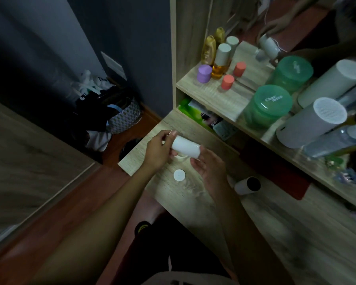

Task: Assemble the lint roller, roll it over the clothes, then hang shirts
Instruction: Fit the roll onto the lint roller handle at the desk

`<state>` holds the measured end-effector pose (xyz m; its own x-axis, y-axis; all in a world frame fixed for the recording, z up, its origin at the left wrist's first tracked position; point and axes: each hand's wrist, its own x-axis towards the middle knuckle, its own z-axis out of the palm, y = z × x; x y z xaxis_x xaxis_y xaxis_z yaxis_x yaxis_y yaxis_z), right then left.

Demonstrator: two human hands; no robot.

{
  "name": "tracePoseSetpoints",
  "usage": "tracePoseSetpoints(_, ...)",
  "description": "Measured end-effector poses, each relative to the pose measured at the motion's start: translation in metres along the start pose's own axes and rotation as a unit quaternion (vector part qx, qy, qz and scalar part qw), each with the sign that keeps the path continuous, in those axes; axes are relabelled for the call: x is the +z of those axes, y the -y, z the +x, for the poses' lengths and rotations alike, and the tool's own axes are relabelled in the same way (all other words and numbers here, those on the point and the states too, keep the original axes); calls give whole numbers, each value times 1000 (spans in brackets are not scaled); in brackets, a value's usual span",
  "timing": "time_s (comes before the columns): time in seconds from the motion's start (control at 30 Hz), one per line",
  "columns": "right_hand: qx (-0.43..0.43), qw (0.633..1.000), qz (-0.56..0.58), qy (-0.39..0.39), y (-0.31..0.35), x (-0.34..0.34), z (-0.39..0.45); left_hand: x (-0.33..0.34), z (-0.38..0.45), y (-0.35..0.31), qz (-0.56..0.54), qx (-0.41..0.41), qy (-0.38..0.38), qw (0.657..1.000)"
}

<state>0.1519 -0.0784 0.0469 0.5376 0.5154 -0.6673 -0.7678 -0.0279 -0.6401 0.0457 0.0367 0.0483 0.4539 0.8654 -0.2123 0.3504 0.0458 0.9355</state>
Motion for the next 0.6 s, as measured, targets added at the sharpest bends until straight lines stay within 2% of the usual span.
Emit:
tracePoseSetpoints(0.33, -16, 997, -54, -46, -8, -11, 13, -3, 2, -3, -6, -4, 0, 1000)
tracePoseSetpoints(0.4, -54, 986, -134, -84, -15, -20, 19, -7, 4, -2, -18, -20, -22, 999)
tracePoseSetpoints(0.43, -98, 962, -233, -106, -20, -27, 23, -10, 4, -1, -24, -24, -33, 999)
tracePoseSetpoints(0.5, -181, 870, -445, -111, -30, -40, 29, -16, 5, 2, -22, -23, -48, 998)
tracePoseSetpoints(0.57, -223, 784, -571, -95, -39, -50, 32, -21, 4, 4, -20, -28, -54, 998)
tracePoseSetpoints(0.6, -230, 761, -601, -89, -42, -52, 32, -24, 4, 5, -20, -33, -57, 998)
